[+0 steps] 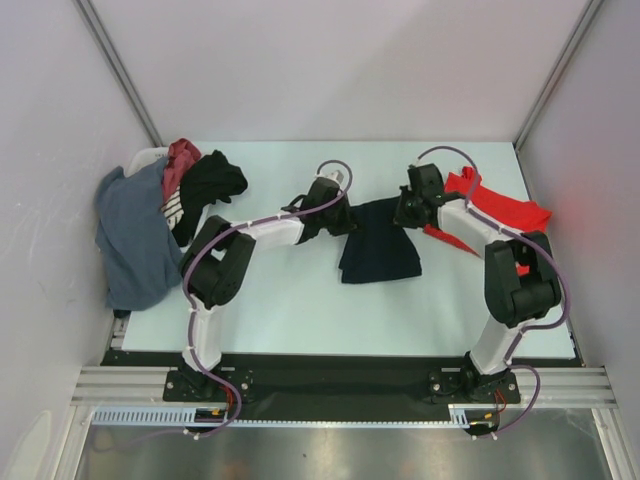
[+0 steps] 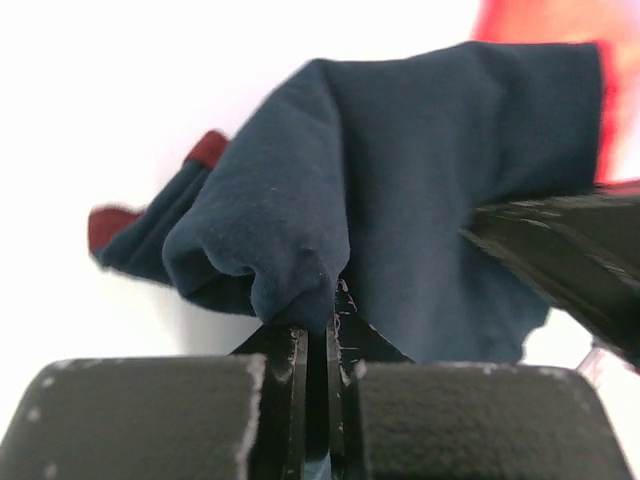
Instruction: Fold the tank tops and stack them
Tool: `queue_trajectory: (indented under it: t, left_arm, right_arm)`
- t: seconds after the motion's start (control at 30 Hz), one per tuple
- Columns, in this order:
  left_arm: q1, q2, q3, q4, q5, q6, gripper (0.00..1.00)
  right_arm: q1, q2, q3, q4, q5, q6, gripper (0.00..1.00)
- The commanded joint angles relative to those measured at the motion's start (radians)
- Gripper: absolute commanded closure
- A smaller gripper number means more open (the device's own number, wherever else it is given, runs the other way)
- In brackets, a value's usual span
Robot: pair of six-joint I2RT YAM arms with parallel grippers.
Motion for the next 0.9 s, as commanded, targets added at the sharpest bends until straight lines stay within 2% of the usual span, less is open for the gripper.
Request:
queue_trajectory:
  t: [0.0,0.1,0.27,0.53,0.73,0.87]
  left_arm:
    - [-0.051,0.008,0.119,0.145,0.033,-0.041,1.00]
    - [-0.080,0.061,0.215,0.201,0.042,-0.051,1.00]
    - [-0.129,0.227,0.489,0.207,0.088,-0.041,1.00]
    - [-0.170,0.468,0.803,0.336,0.125,-0.196,1.00]
    - [-0.224,0.598,0.974,0.429,0.060,-0.211,1.00]
    - [-0.264,0.637,1.017,0.515,-0.007,-0.228,1.00]
  right_arm:
    - [-0.041,-0.086,0.064,0.002,0.027,-0.014,1.00]
    - [-0.076,-0.115,0.069,-0.017,0.035,-0.016,1.00]
    - [-0.139,-0.170,0.063,-0.044,0.070,-0.016,1.00]
    - [-0.265,-0.212,0.086,-0.083,0.104,-0.005,1.00]
    - [-0.363,-0.248,0.057,-0.086,0.116,-0.002,1.00]
    - [-0.400,-0.290,0.014,-0.077,0.136,-0.006,1.00]
